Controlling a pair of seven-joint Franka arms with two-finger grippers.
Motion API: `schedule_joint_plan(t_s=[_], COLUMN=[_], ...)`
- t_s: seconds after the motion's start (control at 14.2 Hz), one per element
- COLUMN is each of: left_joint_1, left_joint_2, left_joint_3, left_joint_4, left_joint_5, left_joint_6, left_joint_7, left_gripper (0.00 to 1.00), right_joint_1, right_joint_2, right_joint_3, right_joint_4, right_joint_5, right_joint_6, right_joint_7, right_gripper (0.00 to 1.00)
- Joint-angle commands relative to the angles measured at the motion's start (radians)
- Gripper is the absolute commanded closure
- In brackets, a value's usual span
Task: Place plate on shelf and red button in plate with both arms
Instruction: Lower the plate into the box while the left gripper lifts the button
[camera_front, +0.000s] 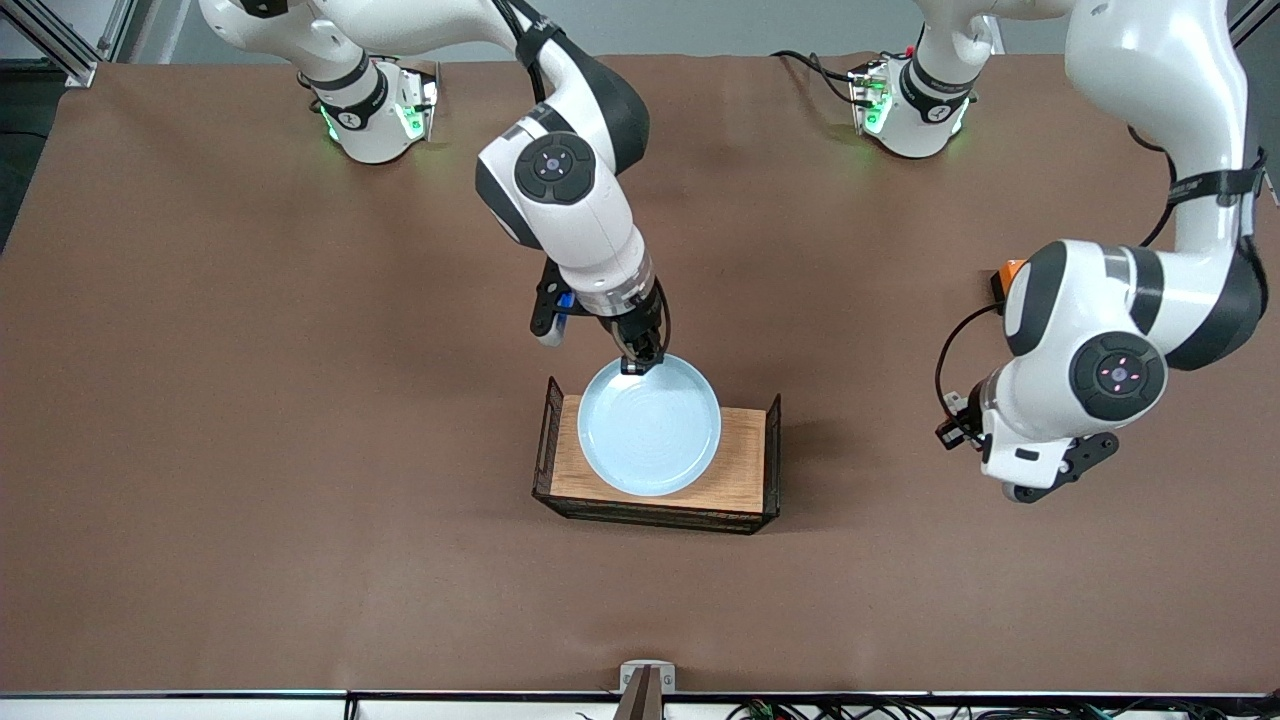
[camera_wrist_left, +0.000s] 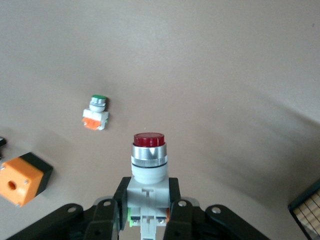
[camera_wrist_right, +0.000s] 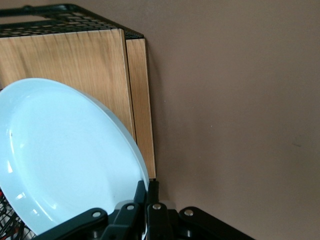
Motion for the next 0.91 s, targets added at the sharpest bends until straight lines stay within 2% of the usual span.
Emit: schedule_joint_plan(t_s=[0.0,0.21,0.63,0.84], left_joint_1=[-0.005,-0.002,0.002,0.019], left_joint_2=[-0.014,-0.016,-0.051,-0.054], left_joint_3=[0.001,-0.005,0.003,0.006], left_joint_4=[0.063,0.114,0.183,0.221], left_joint_5=[-0.016,-0.019,-0.097,-0.140], left_joint_6=[-0.109,-0.188,-0.214,-0.205], left_joint_7=[0.016,0.014,-0.033,-0.085], left_gripper=[0.88,0.88,0.89,0.89], right_joint_1=[0.010,0.009,0.006,0.003], right_joint_2=[0.022,0.042,0.079,0.081], right_joint_3=[-0.013,-0.013,-0.013,-0.013], right_joint_4=[0.034,0.032,0.031,0.026], right_joint_5=[-0.009,-0.016,-0.038,-0.039], right_joint_6=[-0.003,0.026,0.077,0.080], right_joint_7=[0.021,0.021,0.021,0.020], right_gripper=[0.99,0.98,0.97,0.90])
